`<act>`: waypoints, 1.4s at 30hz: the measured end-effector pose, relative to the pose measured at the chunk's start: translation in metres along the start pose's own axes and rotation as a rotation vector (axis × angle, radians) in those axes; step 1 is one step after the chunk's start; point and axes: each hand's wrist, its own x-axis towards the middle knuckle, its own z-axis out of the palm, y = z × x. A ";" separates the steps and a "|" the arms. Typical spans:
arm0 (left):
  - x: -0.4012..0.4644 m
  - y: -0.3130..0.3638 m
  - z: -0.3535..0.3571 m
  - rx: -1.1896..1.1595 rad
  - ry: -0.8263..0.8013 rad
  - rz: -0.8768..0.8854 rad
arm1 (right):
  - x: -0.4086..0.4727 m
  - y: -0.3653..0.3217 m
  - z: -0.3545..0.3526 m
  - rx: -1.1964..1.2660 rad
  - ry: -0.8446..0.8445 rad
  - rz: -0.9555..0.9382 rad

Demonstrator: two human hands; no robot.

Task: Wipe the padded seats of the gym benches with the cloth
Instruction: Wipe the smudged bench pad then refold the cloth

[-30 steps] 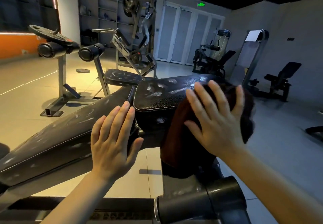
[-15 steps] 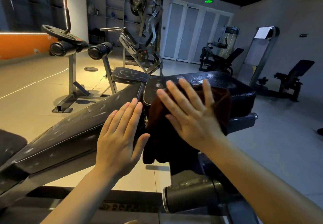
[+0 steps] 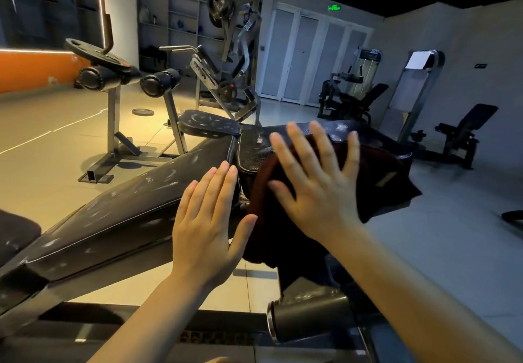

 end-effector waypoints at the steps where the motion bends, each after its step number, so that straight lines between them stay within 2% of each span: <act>1: 0.000 -0.001 -0.001 0.001 -0.001 0.006 | 0.007 -0.012 0.001 0.001 0.005 -0.020; 4: 0.001 -0.005 -0.005 0.003 -0.016 0.023 | 0.018 -0.034 0.005 -0.011 0.031 -0.068; 8: 0.001 -0.007 -0.011 -0.010 -0.024 0.037 | 0.009 -0.013 0.006 0.010 0.072 -0.123; 14: -0.001 -0.007 -0.008 0.000 -0.018 0.014 | -0.025 0.063 -0.004 -0.020 0.044 0.021; 16: -0.001 -0.004 -0.007 -0.010 -0.012 0.010 | -0.031 0.069 -0.006 -0.025 0.031 0.075; 22: -0.002 -0.001 -0.003 0.001 -0.016 -0.020 | -0.024 0.048 -0.005 -0.031 -0.003 0.139; 26: -0.002 0.000 -0.003 -0.017 -0.019 -0.019 | -0.005 0.011 -0.002 -0.023 -0.010 0.062; 32: 0.000 -0.006 -0.009 0.016 -0.034 0.019 | 0.016 -0.034 0.005 0.017 0.082 -0.044; 36: 0.000 -0.008 -0.012 0.022 -0.058 0.032 | 0.008 -0.011 0.004 0.029 0.094 -0.088; 42: 0.000 -0.009 -0.011 0.020 -0.051 0.032 | -0.019 0.062 -0.002 0.023 0.089 0.095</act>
